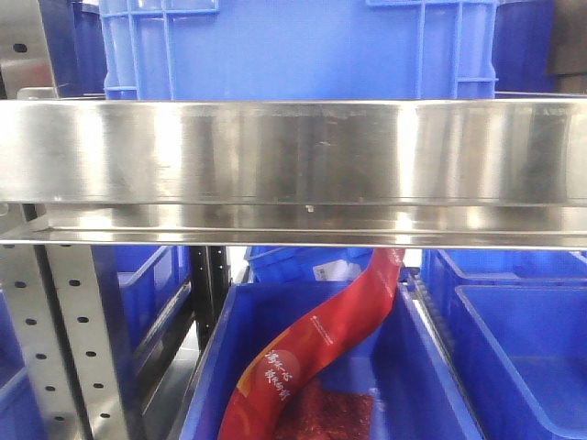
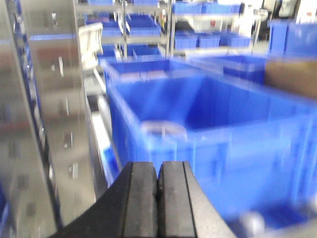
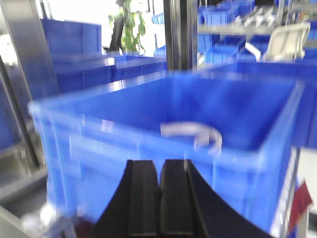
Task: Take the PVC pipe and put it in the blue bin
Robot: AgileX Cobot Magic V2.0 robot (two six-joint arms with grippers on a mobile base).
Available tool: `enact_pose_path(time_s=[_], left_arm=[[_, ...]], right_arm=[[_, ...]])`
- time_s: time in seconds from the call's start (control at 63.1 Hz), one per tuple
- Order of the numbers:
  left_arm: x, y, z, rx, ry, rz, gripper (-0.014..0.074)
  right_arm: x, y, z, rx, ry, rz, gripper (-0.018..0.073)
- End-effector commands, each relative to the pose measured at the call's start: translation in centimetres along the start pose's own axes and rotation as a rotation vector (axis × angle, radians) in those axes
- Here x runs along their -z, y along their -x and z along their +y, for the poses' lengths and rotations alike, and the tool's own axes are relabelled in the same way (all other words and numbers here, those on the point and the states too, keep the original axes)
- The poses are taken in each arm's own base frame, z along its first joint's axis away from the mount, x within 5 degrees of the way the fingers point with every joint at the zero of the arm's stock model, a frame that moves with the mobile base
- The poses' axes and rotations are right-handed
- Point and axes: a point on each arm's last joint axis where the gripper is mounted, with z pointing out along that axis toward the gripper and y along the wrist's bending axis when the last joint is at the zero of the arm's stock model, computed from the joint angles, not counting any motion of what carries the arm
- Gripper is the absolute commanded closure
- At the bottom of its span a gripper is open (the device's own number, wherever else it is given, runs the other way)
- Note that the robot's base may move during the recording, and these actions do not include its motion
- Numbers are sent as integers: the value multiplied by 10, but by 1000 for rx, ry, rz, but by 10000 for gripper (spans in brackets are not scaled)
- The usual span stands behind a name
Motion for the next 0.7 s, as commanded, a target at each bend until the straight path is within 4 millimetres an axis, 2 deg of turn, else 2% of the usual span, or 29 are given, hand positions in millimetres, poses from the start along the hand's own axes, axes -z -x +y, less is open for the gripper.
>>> enact_pose_path(time_s=[0.0,0.254,0.46,0.682], left_arm=[[8,-16,1,10,-5,-17,707],[34,-48,9,9,63,-37,707],[44,-67,18,30,191,-37,707],[60,-76,26,62,344,-19,707]], right_arm=[[11,-11,-2,2,-6,-5,727],[50,-24,-4,2,-3,-74,727],[59,-39,-17,-4,-89,-65,727],[76,-35,-25,-5,-182,-96,727]])
